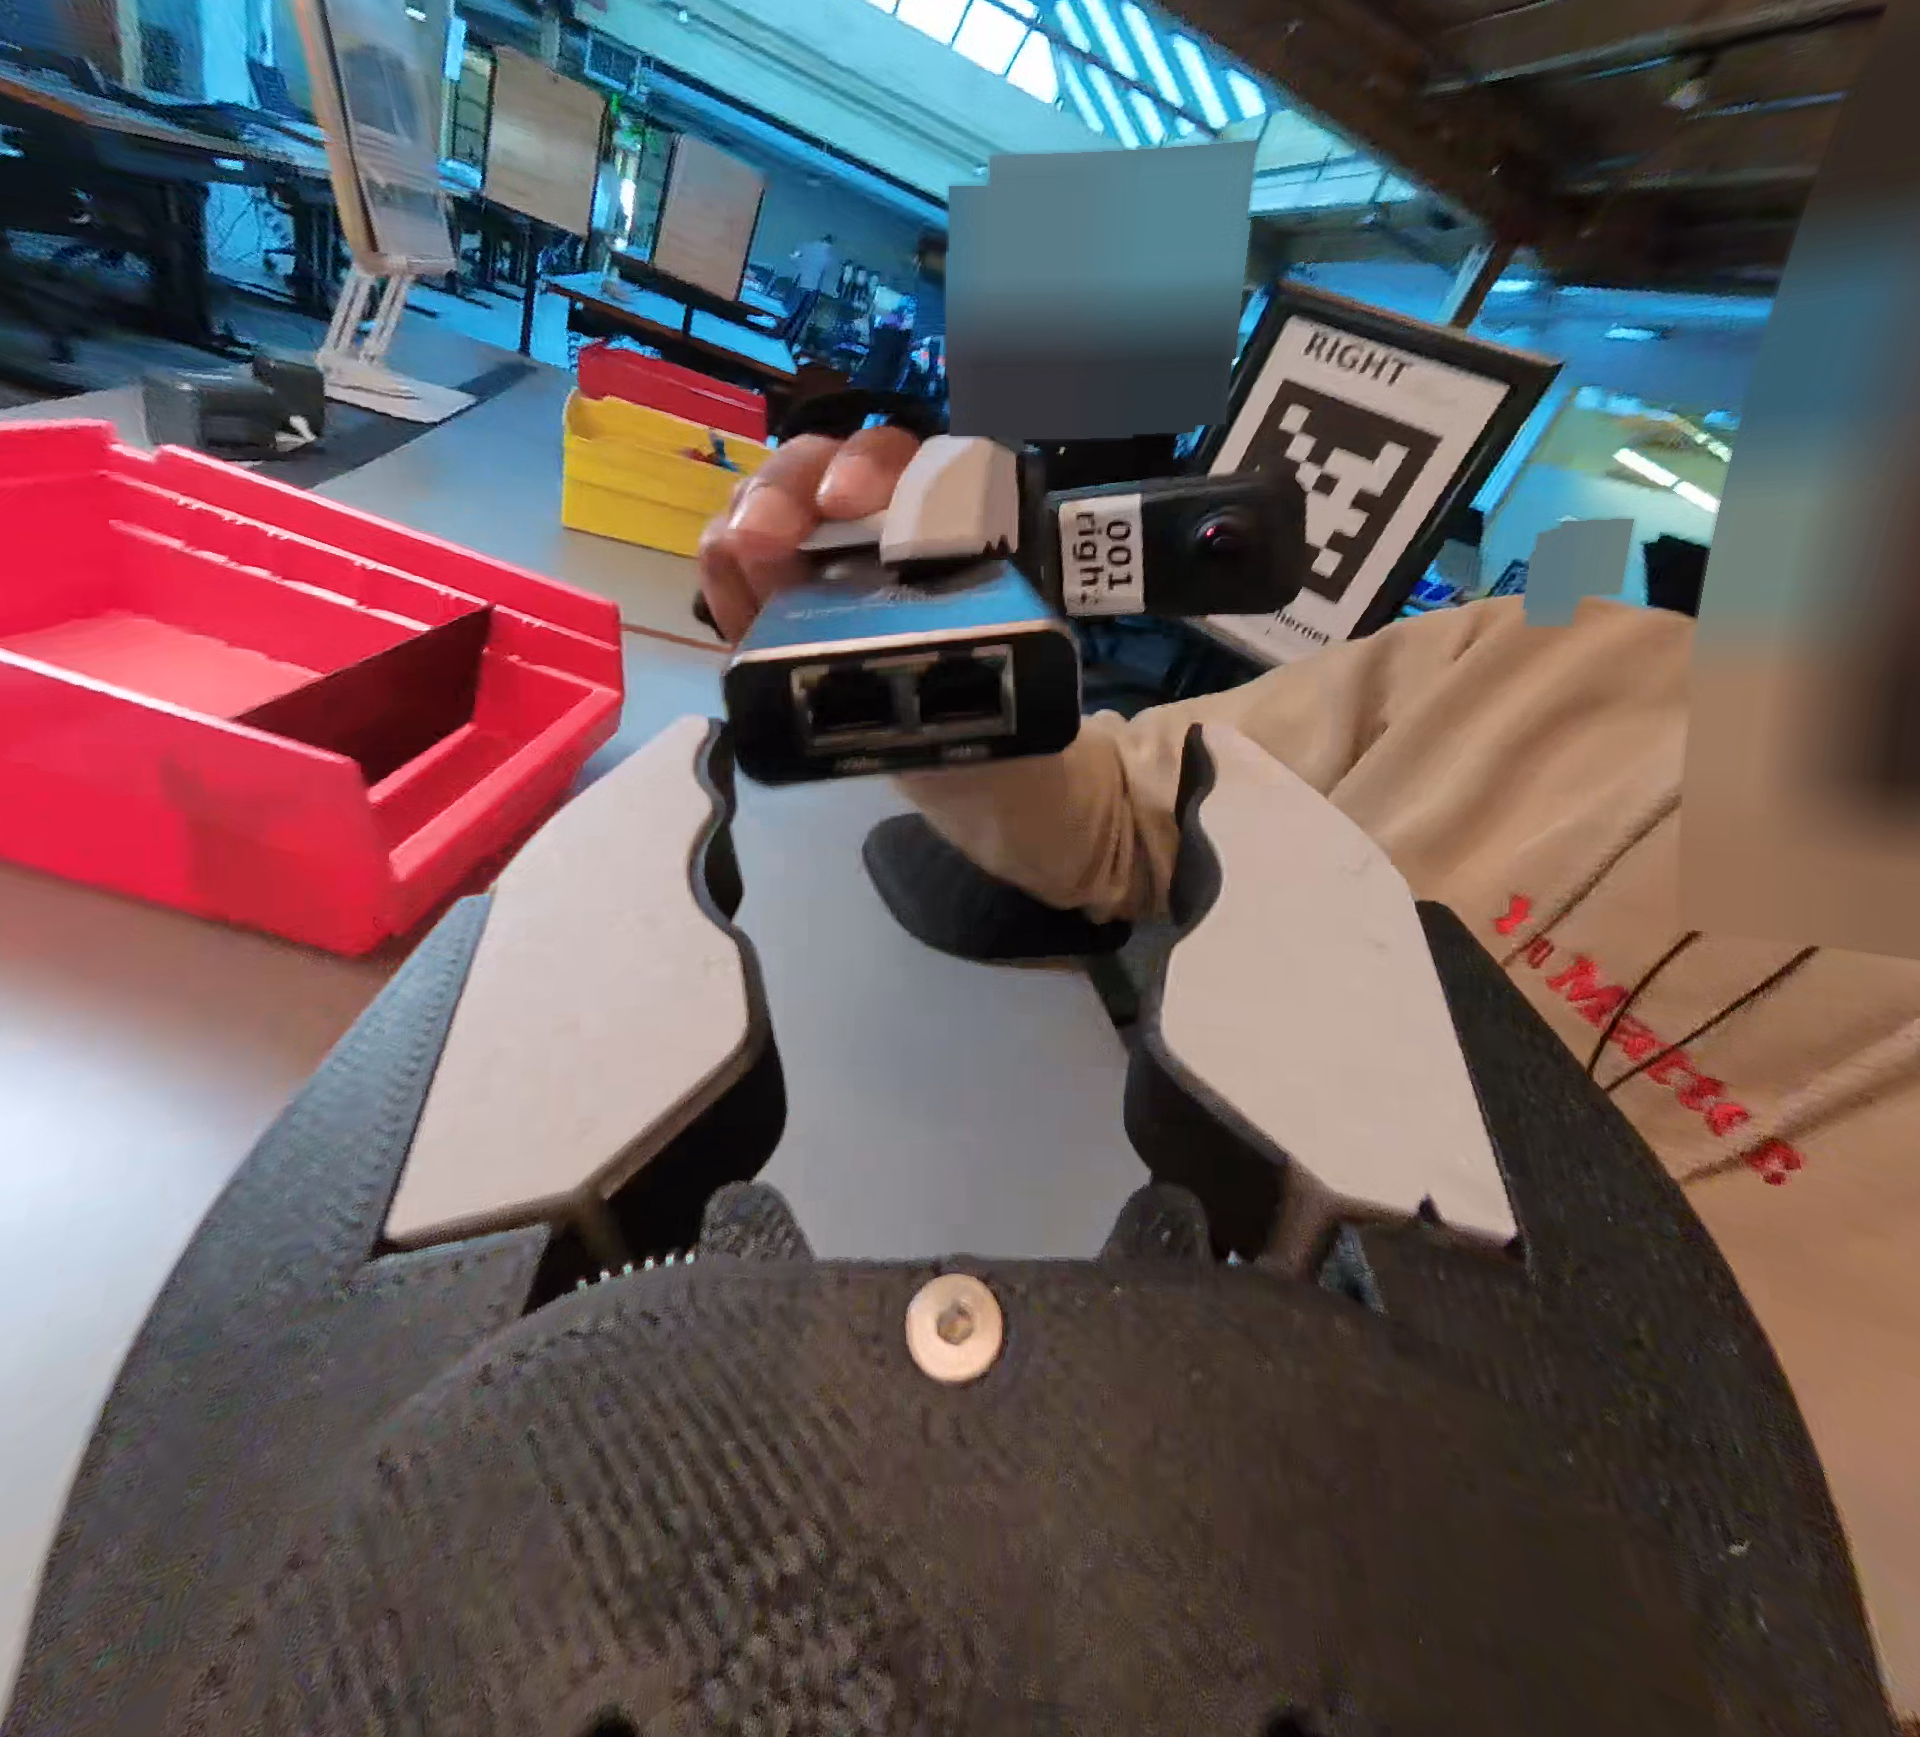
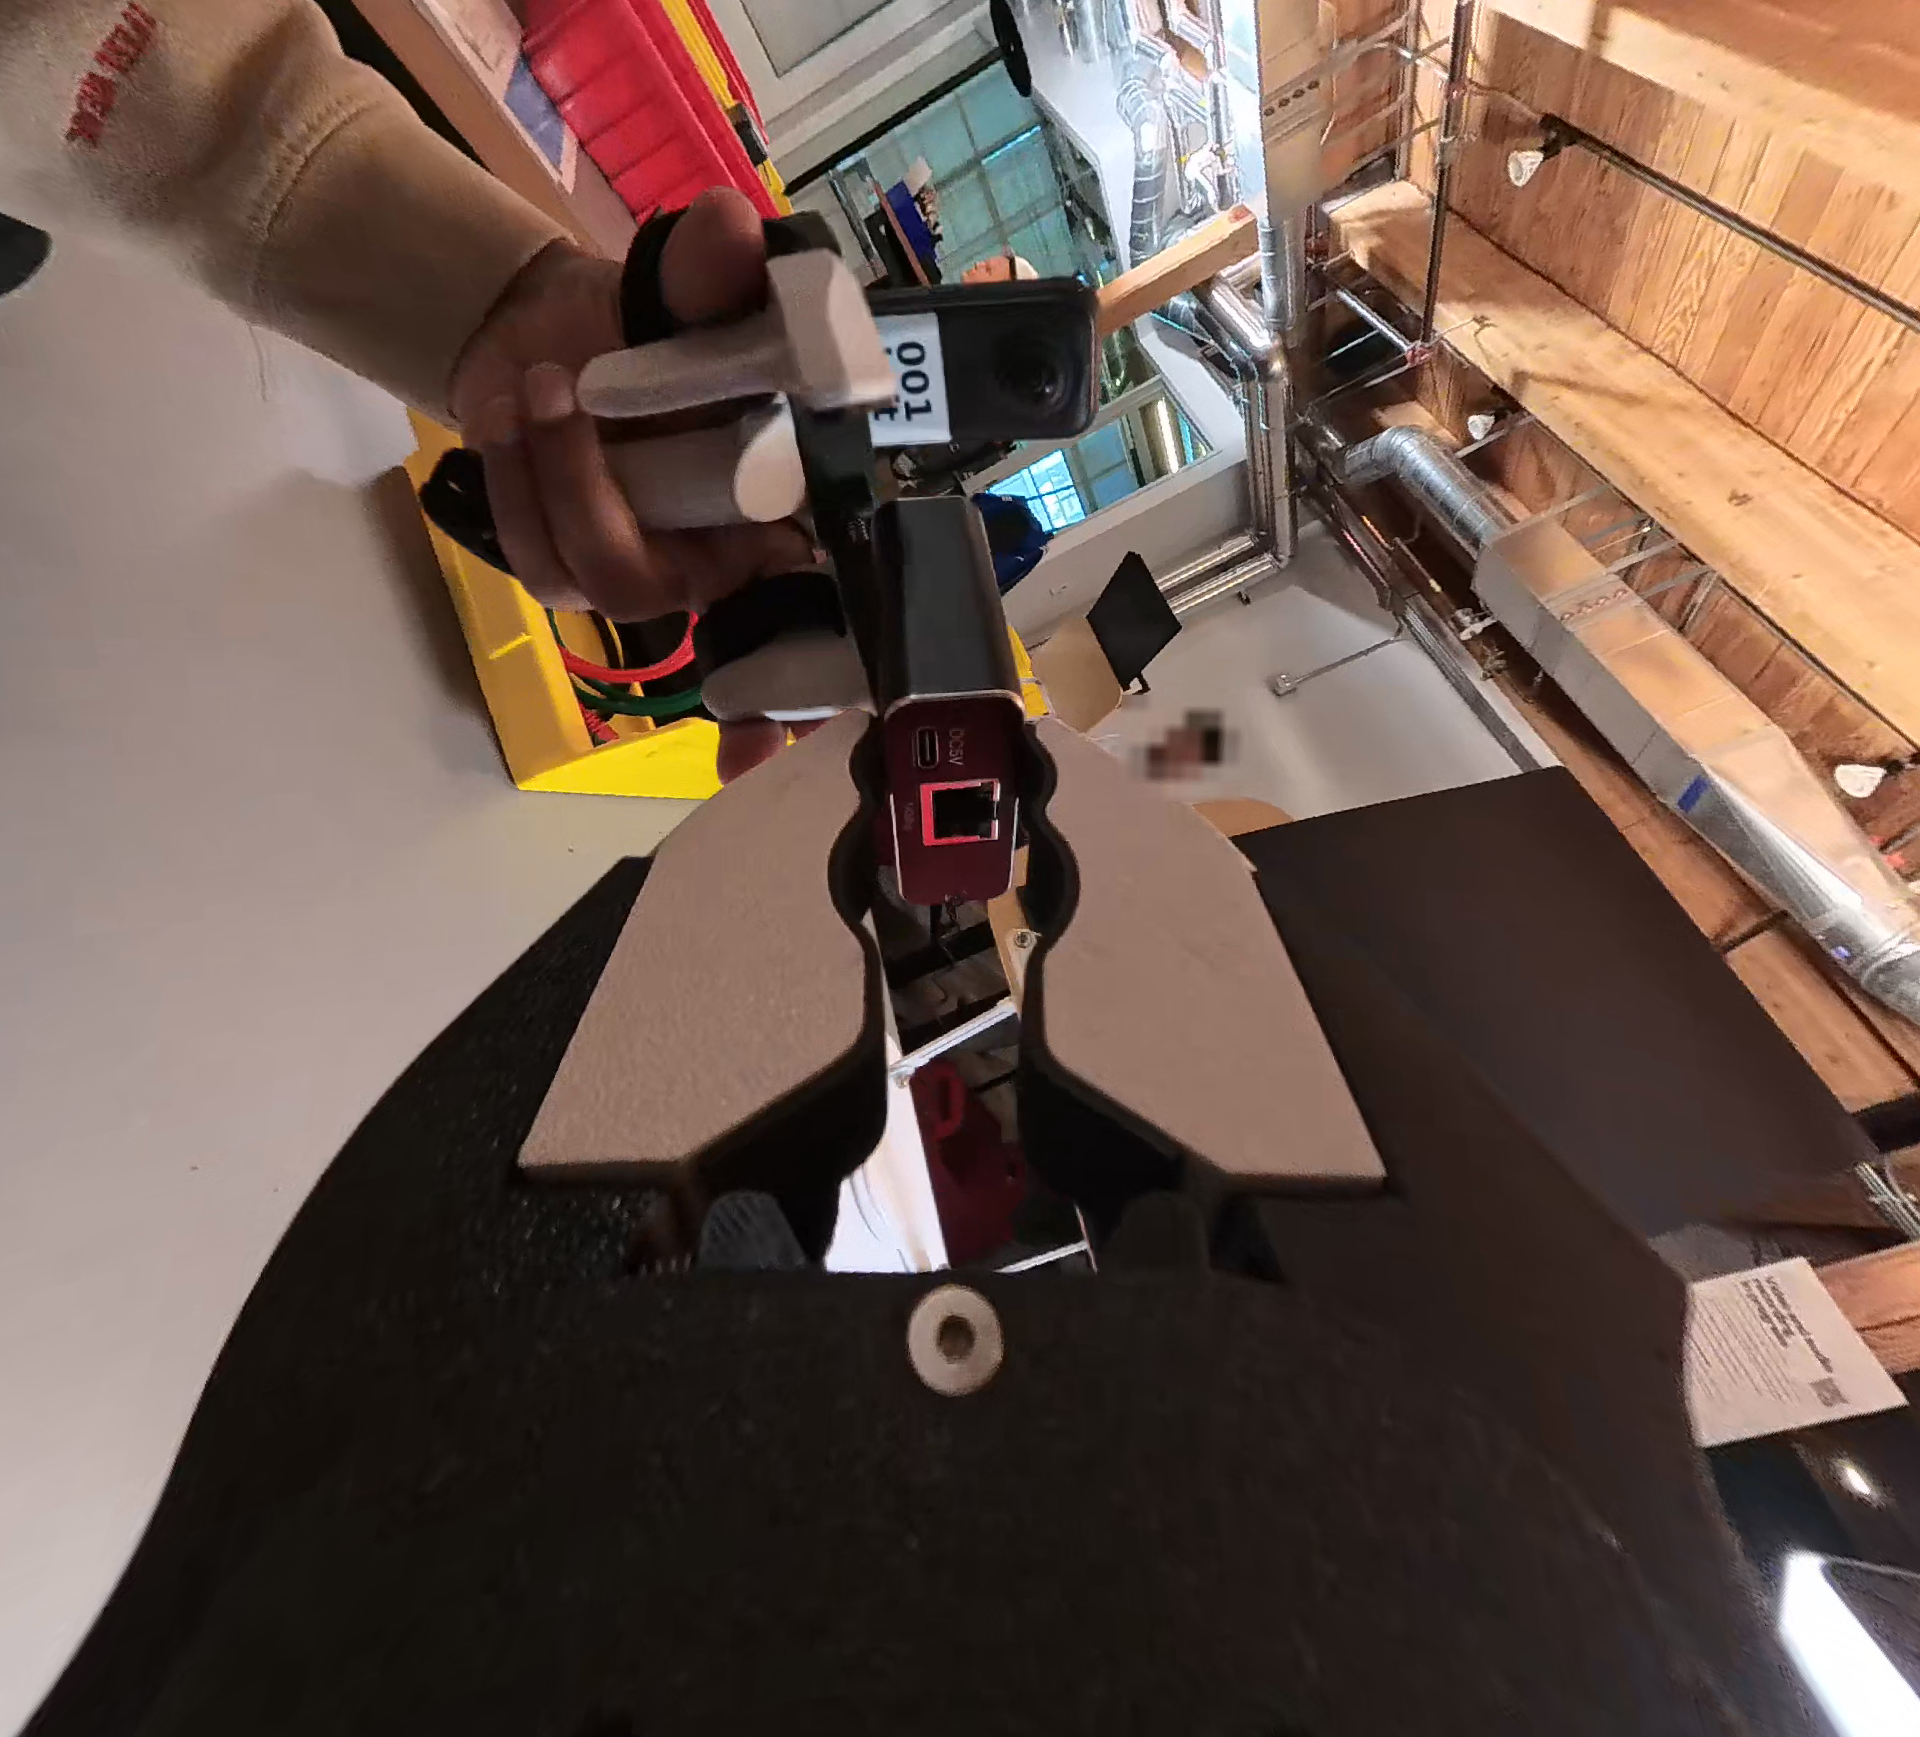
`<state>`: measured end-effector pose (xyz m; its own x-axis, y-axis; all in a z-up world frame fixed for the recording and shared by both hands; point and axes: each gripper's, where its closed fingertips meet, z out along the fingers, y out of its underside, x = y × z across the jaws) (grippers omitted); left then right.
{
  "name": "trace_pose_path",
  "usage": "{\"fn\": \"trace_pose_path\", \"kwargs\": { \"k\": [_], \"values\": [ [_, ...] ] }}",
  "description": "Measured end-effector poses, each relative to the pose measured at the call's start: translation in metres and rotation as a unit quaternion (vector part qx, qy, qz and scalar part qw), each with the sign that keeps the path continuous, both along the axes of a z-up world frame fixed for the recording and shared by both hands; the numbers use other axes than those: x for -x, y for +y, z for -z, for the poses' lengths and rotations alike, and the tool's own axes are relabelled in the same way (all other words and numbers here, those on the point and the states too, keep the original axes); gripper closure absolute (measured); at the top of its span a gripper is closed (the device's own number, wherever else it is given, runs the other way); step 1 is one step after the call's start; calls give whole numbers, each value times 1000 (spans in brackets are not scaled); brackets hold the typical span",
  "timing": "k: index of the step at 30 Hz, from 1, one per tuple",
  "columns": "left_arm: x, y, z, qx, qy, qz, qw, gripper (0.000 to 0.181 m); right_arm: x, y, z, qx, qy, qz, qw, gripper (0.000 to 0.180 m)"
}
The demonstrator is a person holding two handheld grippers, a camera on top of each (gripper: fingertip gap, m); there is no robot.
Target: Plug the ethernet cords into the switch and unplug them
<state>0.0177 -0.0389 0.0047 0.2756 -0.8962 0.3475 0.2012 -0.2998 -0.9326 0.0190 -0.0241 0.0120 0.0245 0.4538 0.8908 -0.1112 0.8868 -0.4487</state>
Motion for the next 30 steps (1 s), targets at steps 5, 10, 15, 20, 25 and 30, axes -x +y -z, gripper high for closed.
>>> {"fn": "trace_pose_path", "kwargs": {
  "k": [5,10,15,20,25,30],
  "values": [
    [-5,13,3,4,15,-46,999,117,3,-2,5,-10,-5,0,1000,156],
    [3,26,11,-7,63,-104,993,117,9,15,15,-19,-17,45,999,156],
    [13,40,25,0,104,-151,983,117,18,27,28,-8,-42,83,996,146],
    [2,39,35,15,91,-118,989,117,24,19,37,-15,-56,78,995,143],
    [-5,41,39,13,89,-116,989,117,28,26,42,-38,-50,111,992,153],
    [-3,44,41,11,92,-125,988,117,29,29,44,-39,-50,129,990,154]
  ]
}}
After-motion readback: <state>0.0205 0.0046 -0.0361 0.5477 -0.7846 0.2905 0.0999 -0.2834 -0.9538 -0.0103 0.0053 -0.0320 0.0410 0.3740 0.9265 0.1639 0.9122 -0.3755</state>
